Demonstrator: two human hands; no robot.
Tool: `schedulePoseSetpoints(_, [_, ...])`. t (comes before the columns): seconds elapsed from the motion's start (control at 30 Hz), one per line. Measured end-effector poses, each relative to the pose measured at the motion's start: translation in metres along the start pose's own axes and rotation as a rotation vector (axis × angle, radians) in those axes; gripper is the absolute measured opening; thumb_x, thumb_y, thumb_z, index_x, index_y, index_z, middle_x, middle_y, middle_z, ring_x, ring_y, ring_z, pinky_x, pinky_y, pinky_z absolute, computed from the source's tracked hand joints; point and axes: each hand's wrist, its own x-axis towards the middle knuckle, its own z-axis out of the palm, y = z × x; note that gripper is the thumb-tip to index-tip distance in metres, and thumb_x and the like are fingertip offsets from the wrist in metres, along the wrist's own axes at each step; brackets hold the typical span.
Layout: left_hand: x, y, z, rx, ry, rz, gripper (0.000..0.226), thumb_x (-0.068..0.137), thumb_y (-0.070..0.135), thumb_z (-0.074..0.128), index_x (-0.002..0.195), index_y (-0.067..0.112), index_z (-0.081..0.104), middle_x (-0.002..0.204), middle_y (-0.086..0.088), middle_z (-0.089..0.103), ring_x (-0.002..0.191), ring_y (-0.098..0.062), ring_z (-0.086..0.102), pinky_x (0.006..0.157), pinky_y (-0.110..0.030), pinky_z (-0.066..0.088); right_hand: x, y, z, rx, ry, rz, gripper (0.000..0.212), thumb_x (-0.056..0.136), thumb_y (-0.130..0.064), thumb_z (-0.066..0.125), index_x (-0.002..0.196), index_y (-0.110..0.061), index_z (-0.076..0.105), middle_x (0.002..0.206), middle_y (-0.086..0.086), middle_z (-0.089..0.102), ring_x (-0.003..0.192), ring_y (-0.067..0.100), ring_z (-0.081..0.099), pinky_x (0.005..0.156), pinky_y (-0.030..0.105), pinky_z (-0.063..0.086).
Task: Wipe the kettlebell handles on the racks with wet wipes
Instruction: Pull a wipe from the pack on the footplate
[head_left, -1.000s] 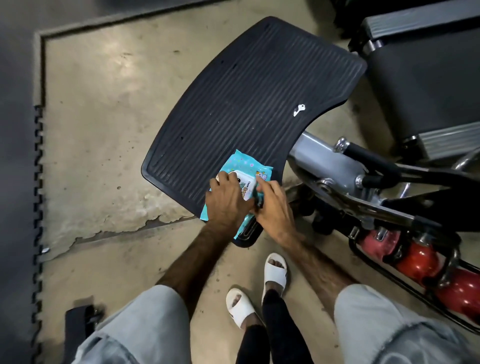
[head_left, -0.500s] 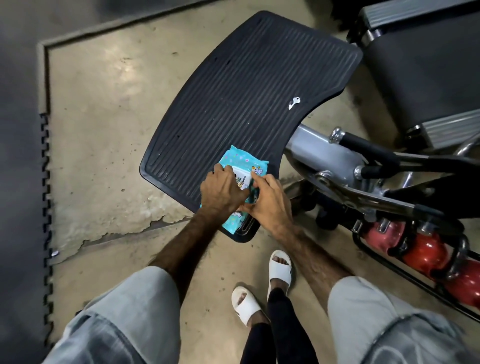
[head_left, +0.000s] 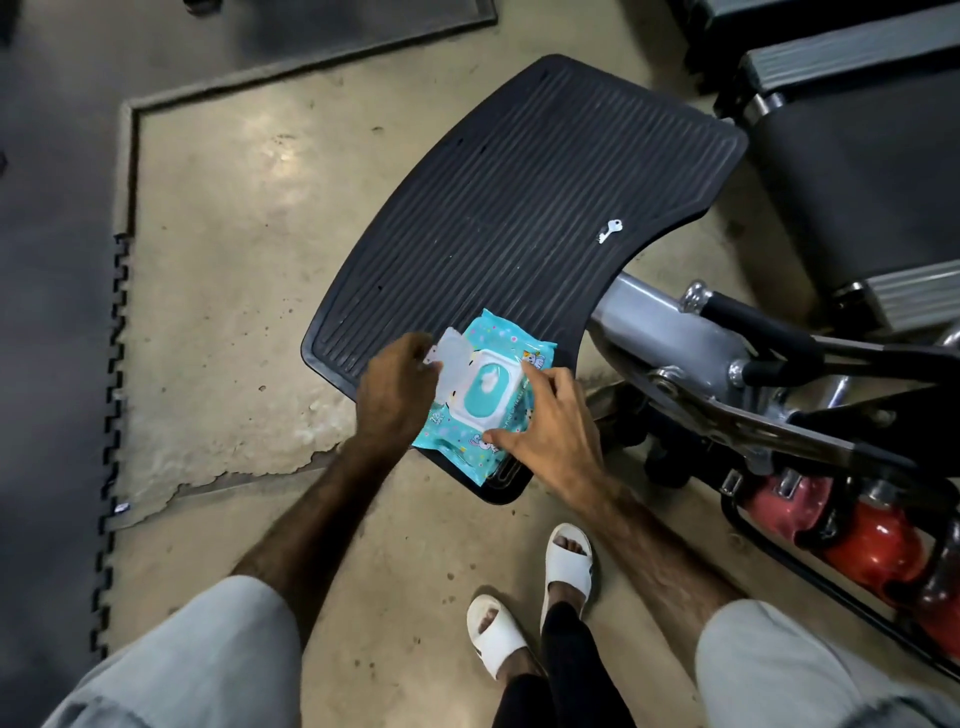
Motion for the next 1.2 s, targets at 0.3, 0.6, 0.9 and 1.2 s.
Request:
schedulePoseSetpoints(0.3, [-0.010, 0.013, 0.024, 0.508, -0.087, 0.400, 0.027, 0.092, 0.031, 0.059, 0.115, 0.018, 0.062, 0.110, -0.004, 0.064, 0.103, -0.026, 0.054, 0.085, -0.039, 0.039, 0.011, -0.008, -0.005, -0.178, -0.023, -0.066, 0.105, 0.061, -0.068, 0.076, 0.146, -0.024, 0.032, 0.133, 0.002, 0.036, 0.114, 0.020, 0.040, 0.094, 0.033, 0.044])
schedulePoseSetpoints(0.6, [0.000, 0.016, 0.038, 0.516, -0.050, 0.376, 0.023, 0.091, 0.036, 0.057, 0.096, 0.018, 0.071, 0.094, -0.001, 0.067, 0.093, -0.025, 0.055, 0.077, -0.040, 0.036, 0.021, -0.014, -0.012, -0.221, -0.069, -0.084, 0.106, 0.054, -0.068, 0.079, 0.137, -0.018, 0.036, 0.130, 0.004, 0.040, 0.115, 0.021, 0.040, 0.101, 0.039, 0.042])
schedulePoseSetpoints(0.9, [0.004, 0.016, 0.034, 0.367, -0.075, 0.306, 0.020, 0.095, 0.032, 0.048, 0.093, 0.016, 0.059, 0.097, -0.001, 0.066, 0.095, -0.025, 0.058, 0.081, -0.040, 0.040, 0.026, -0.022, -0.015, -0.390, -0.048, -0.142, 0.104, 0.051, -0.076, 0.072, 0.130, -0.018, 0.038, 0.127, 0.004, 0.042, 0.114, 0.023, 0.041, 0.095, 0.038, 0.038])
schedulePoseSetpoints(1.2, [0.001, 0.012, 0.022, 0.085, -0.096, 0.370, 0.014, 0.094, 0.024, 0.053, 0.096, 0.010, 0.055, 0.096, -0.005, 0.061, 0.088, -0.023, 0.056, 0.080, -0.041, 0.047, 0.025, -0.025, -0.018, -0.391, -0.050, -0.167, 0.104, 0.054, -0.075, 0.072, 0.133, -0.018, 0.036, 0.128, 0.004, 0.042, 0.114, 0.022, 0.040, 0.097, 0.038, 0.037])
